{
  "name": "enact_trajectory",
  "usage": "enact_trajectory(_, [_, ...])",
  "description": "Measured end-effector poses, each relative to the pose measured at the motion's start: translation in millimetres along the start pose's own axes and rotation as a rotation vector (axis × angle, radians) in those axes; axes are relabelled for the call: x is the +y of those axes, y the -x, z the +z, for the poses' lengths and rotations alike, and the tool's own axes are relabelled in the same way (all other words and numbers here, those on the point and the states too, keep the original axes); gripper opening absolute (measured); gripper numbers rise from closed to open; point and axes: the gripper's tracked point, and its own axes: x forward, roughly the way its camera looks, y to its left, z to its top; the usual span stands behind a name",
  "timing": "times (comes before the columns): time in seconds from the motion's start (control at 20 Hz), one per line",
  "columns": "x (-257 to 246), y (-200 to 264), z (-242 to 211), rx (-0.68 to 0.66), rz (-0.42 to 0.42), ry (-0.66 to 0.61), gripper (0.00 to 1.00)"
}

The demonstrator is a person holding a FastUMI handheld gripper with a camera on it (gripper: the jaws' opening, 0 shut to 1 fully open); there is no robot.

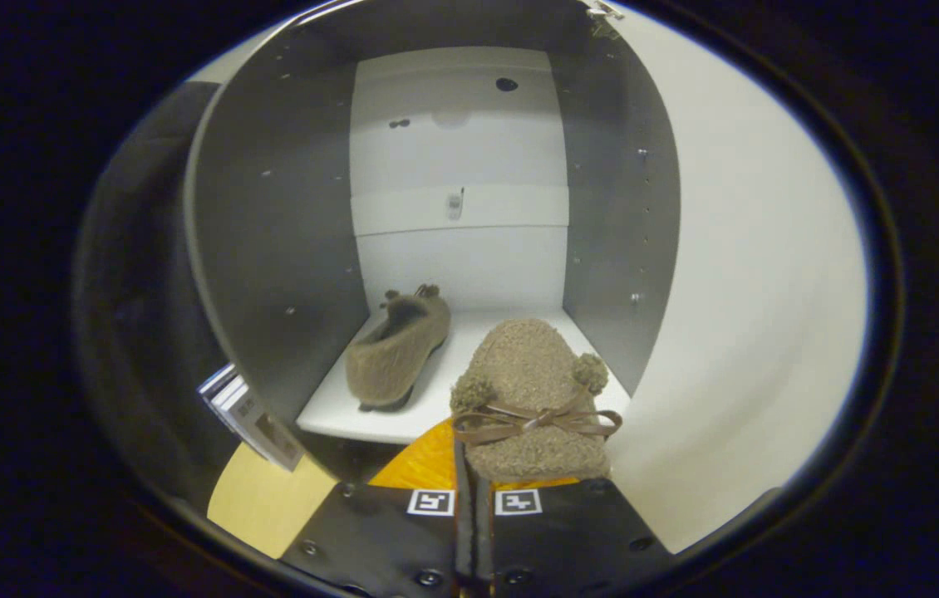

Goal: Open the shoe cabinet door, grab the shoes and put them into the shoe cabinet, then close the shoe cabinet door.

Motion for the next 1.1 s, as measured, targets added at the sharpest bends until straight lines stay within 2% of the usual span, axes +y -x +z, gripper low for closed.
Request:
enact_trajectory(0.3, [-2.3,-88.6,33.2,-0.003,-0.030,-0.014,0.04])
enact_trajectory(0.5, [-2.4,-138.0,26.6,0.042,-0.037,0.026,0.04])
enact_trajectory(1.05, [-9.5,-179.4,15.5,0.125,-0.035,0.001,0.04])
enact_trajectory(1.1, [-11.1,-179.3,15.3,0.123,-0.045,0.009,0.07])
